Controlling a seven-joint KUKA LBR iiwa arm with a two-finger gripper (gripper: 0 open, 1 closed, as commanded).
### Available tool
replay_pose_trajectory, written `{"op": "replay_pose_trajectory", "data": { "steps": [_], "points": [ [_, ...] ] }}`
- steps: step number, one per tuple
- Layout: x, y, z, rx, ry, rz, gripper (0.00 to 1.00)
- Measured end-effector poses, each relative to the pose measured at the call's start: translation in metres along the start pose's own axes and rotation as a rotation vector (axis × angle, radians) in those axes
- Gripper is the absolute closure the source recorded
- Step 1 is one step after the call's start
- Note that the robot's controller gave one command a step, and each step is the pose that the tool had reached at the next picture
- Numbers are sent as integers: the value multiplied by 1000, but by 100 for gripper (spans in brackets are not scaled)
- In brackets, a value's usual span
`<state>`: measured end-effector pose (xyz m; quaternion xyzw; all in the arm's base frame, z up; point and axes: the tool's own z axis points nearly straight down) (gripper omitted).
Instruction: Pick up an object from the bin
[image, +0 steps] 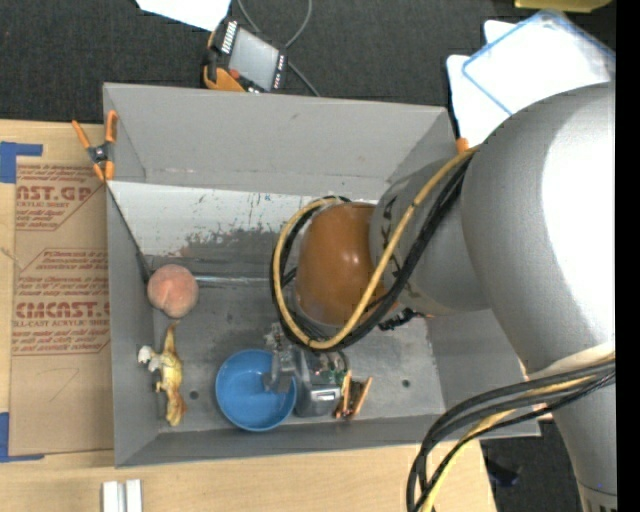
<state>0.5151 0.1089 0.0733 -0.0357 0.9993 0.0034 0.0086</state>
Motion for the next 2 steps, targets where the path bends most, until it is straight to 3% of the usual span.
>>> {"op": "replay_pose_trajectory", "data": {
  "steps": [2],
  "points": [
    [0, 0, 0, 0, 0, 0, 100]
  ]
}}
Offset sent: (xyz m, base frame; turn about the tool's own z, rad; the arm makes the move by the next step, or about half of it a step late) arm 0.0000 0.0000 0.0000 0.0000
